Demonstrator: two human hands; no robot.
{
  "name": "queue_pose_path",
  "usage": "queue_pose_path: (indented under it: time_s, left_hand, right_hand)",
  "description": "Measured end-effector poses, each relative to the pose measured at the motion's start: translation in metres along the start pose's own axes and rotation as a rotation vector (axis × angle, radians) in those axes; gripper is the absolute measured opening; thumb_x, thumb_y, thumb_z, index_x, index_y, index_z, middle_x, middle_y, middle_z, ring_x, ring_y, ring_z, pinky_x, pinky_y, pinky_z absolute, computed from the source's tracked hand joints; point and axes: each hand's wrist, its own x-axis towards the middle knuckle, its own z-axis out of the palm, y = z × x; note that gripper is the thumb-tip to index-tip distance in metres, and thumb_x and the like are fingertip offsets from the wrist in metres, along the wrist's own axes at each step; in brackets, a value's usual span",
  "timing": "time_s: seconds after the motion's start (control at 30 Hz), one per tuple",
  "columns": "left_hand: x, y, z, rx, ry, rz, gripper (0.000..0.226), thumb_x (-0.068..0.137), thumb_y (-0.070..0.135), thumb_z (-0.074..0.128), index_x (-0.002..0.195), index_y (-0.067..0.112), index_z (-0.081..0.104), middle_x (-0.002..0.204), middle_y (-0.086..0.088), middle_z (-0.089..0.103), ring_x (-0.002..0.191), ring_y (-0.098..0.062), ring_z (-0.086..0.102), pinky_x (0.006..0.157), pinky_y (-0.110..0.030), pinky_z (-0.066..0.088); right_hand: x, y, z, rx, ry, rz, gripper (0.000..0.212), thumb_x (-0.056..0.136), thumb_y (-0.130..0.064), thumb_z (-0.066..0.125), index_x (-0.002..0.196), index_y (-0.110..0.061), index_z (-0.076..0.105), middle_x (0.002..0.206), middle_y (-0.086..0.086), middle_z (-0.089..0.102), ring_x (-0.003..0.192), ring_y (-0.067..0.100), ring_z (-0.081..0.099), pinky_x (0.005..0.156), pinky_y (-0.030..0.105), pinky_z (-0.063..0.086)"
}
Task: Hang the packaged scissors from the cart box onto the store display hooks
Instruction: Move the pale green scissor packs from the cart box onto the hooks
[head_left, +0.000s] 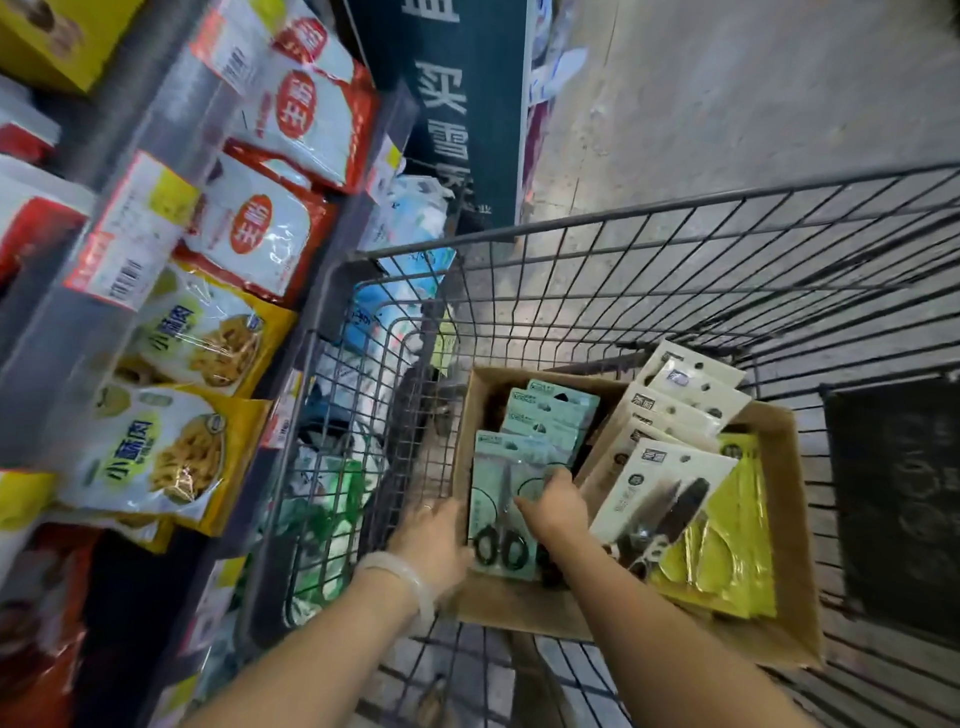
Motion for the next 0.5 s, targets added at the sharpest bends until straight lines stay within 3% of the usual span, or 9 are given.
queue_pose_path:
  time_s: [0.07,0.13,0.2,0.33,0.43,0.5]
  left_hand:
    - [0.002,0.001,-0.003,-0.009,0.006,-0.015,0.053,0.093,0.027,0.054,0.141,0.017,0.033,0.145,-0.008,0.038,0.136,-0.027,0.033,0.114,-0.037,0.031]
    - [0.0,0.004,-0.008,-0.011,0.021,-0.026,0.054,0.093,0.028,0.054,0.141,0.016,0.033,0.144,-0.007,0.038,0.134,-0.026,0.036,0.112,-0.036,0.033]
    - [-0.004,0.008,-0.015,-0.036,0.039,-0.034,0.055,0.093,0.028,0.054,0.142,0.017,0.032,0.142,-0.007,0.038,0.133,-0.026,0.038,0.111,-0.037,0.035]
    - [-0.014,0.016,-0.032,-0.129,0.093,-0.009,0.061,0.089,0.033,0.06,0.141,0.018,0.032,0.14,-0.006,0.045,0.128,-0.025,0.045,0.107,-0.039,0.04]
    - [-0.021,0.024,-0.046,-0.383,0.132,0.046,0.068,0.085,0.031,0.068,0.14,0.018,0.032,0.136,0.0,0.05,0.124,-0.022,0.05,0.105,-0.035,0.041]
    - [-0.025,0.031,-0.055,-0.57,0.158,0.049,0.068,0.081,0.028,0.072,0.138,0.019,0.035,0.13,0.0,0.054,0.12,-0.023,0.053,0.104,-0.039,0.042]
  right_hand:
    - [0.003,0.001,-0.004,-0.015,-0.021,-0.046,0.035,0.09,-0.021,0.056,0.122,-0.012,0.045,0.111,0.009,0.061,0.107,0.029,0.057,0.085,0.031,0.044]
    - [0.001,0.002,-0.011,0.007,-0.042,-0.112,0.008,0.09,-0.02,0.057,0.09,-0.018,0.049,0.08,-0.002,0.055,0.087,0.023,0.054,0.074,0.028,0.04]
    - [-0.003,0.002,-0.02,0.049,-0.06,-0.174,0.029,0.09,-0.018,0.058,0.07,-0.019,0.037,0.067,-0.005,0.042,0.074,0.019,0.046,0.065,0.027,0.035]
    - [-0.021,-0.012,-0.056,0.255,-0.06,-0.301,0.025,0.09,-0.012,0.058,0.073,-0.017,0.04,0.071,-0.001,0.046,0.066,0.015,0.047,0.062,0.028,0.044]
    - [-0.035,-0.035,-0.092,0.55,-0.194,-0.351,0.02,0.093,-0.004,0.053,0.079,-0.014,0.043,0.07,0.003,0.048,0.062,0.015,0.051,0.06,0.027,0.051]
    - [-0.047,-0.052,-0.11,0.623,-0.292,-0.388,0.017,0.093,-0.003,0.053,0.082,-0.012,0.043,0.066,0.001,0.049,0.061,0.014,0.053,0.063,0.03,0.054]
